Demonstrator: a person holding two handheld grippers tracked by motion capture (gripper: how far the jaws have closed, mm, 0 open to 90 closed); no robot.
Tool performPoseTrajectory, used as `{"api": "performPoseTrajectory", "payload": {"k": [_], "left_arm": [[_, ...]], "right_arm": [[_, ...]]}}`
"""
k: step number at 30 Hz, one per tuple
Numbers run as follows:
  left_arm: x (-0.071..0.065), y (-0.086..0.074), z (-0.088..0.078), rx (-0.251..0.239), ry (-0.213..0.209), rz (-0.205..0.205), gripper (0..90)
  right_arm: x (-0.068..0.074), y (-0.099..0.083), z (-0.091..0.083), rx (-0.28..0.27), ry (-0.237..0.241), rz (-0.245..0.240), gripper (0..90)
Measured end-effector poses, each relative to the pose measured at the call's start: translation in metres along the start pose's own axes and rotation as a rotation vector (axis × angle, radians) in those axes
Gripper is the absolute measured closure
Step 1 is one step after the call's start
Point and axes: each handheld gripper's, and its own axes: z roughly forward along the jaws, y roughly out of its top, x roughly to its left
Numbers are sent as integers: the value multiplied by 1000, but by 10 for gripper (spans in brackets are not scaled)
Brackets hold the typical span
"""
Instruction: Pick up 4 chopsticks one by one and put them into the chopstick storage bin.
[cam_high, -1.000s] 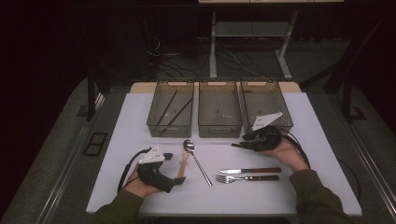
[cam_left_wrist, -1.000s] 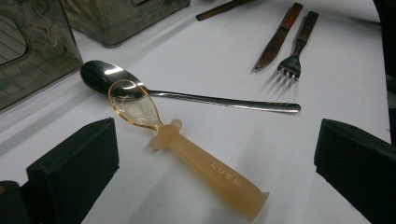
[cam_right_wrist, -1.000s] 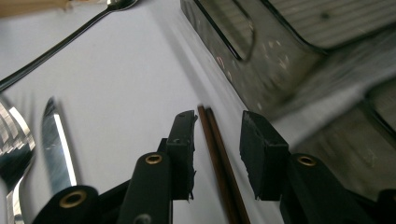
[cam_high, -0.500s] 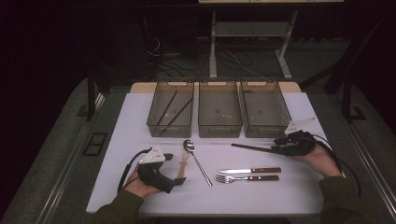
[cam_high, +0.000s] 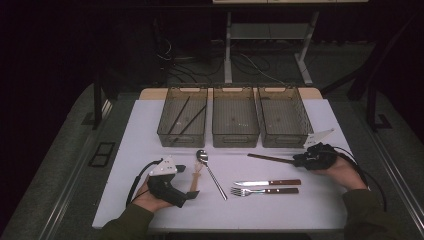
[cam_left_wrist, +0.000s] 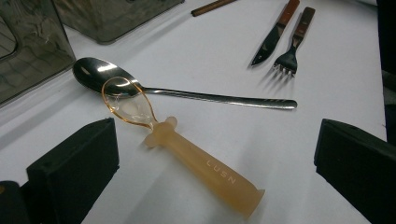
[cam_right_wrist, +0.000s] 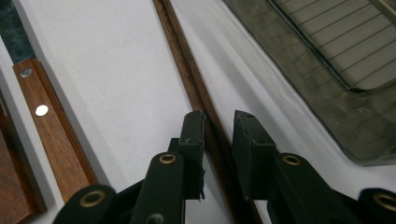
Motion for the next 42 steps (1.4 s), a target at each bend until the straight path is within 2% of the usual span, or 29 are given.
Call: {"api": "performPoseTrajectory", "payload": {"k": [7, 17, 23, 28, 31, 33, 36, 42], "left_arm": [[0, 0, 0, 2, -4, 0, 0], [-1, 0, 1, 5, -11, -1, 0], [-2, 0, 1, 7, -13, 2, 0], [-2, 0, 1, 7, -14, 3, 0], [-3, 0, 0, 5, -15, 5, 0], [-3, 0, 0, 5, -18, 6, 0], [-3, 0, 1, 7, -19, 8, 0], [-3, 0, 1, 7, -15, 11, 0]], "right_arm": [[6, 0, -2, 14, 0, -7, 754], [27, -4, -6, 28, 14, -25, 782], [37, -5, -7, 32, 6, -33, 787], [36, -7, -8, 9, 10, -19, 759], [34, -7, -20, -64, 15, 9, 742], [33, -8, -27, -95, 2, 11, 741], [34, -12, -30, -78, -23, 10, 744], [31, -17, -27, -48, -9, 18, 775]]}}
